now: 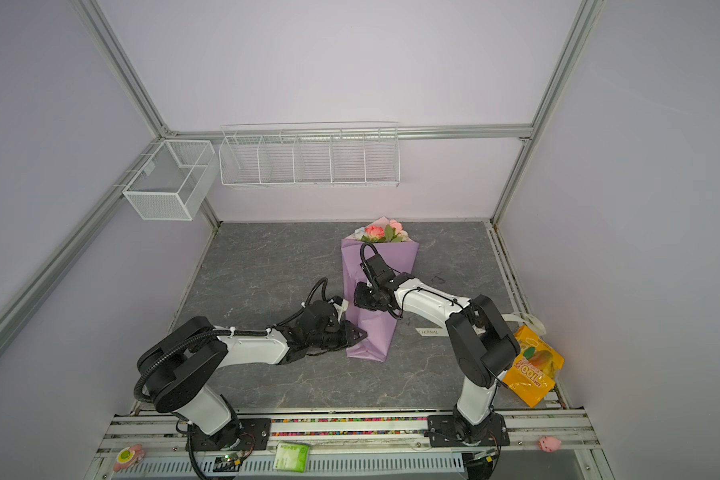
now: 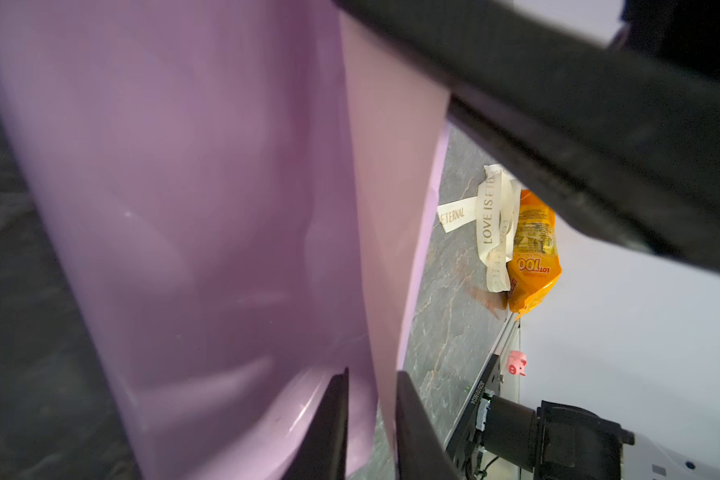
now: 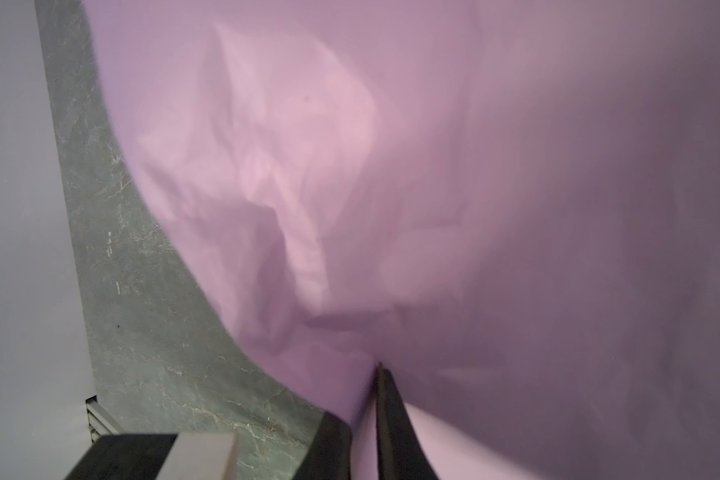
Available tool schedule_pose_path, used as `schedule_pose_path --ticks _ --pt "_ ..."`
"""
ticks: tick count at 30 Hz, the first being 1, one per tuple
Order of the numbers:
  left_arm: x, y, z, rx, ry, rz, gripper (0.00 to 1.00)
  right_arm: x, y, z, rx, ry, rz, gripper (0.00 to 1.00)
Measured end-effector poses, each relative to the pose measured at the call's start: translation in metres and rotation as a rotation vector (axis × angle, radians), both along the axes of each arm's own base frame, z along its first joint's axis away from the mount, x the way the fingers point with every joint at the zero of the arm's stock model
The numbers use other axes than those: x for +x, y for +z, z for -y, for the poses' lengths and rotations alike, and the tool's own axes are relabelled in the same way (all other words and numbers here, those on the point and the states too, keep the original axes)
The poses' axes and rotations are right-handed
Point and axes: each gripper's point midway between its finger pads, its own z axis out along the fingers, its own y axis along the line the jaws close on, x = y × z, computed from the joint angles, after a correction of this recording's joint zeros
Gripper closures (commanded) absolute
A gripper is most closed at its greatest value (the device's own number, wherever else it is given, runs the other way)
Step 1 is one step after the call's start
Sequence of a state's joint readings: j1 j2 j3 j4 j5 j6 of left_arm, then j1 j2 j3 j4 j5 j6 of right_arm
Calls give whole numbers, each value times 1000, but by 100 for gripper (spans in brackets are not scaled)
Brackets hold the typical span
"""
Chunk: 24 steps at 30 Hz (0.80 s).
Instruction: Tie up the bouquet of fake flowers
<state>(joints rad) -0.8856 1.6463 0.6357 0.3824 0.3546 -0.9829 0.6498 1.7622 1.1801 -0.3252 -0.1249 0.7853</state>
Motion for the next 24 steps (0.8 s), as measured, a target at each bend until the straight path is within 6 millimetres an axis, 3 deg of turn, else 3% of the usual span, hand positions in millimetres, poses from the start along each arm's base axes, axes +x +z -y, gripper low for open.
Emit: schedule_pose_path --ticks 3,7,10,13,17,20,24 --pt "1 -1 -1 2 4 1 87 -1 8 2 1 7 19 61" --pt "3 -1 -2 4 11 2 93 -7 40 13 16 7 93 43" --pt "5 -6 -3 0 16 -4 95 -13 70 29 42 -14 164 40" --pt "6 -15 -8 -6 29 -23 96 -18 82 51 57 -53 203 46" --pt "4 -28 -16 -4 43 -53 96 -31 61 69 52 -71 164 61" --pt "2 -31 -17 -10 45 -60 96 -49 34 66 75 -39 91 72" --pt "3 -27 -15 -27 46 -55 95 -70 4 51 111 14 -4 79"
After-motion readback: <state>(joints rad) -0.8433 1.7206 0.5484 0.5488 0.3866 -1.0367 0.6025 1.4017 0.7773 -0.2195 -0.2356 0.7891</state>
